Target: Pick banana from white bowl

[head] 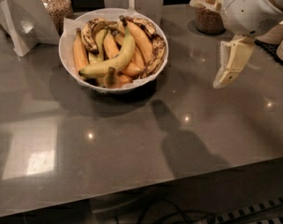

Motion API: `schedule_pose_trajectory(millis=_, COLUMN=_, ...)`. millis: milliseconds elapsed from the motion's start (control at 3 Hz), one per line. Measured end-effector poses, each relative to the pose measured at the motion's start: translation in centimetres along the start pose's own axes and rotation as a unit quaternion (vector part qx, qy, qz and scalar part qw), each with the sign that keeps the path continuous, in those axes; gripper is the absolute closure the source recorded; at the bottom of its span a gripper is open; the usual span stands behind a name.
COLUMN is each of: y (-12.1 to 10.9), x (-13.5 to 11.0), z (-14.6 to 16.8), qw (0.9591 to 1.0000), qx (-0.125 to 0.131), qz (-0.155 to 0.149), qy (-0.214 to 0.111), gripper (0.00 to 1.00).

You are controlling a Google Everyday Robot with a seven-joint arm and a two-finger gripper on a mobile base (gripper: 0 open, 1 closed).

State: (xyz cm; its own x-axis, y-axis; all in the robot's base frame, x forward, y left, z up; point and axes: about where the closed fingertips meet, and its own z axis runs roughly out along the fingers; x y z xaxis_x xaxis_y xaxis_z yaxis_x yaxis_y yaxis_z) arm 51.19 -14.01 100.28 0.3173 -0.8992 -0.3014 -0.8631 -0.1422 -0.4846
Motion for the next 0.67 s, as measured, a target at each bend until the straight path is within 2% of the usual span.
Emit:
schedule_pose_trajectory(millis=333, y=0.00, x=0.00, z=0.00, qw=1.0000, qx=0.000, qz=0.000, qy=0.000, gripper=0.00)
schedule_pose_trajectory(millis=667, y=-0.77, x=-0.93, z=0.47, qw=0.9993, qx=0.016, qz=-0.034, qy=-0.004, gripper=0.00)
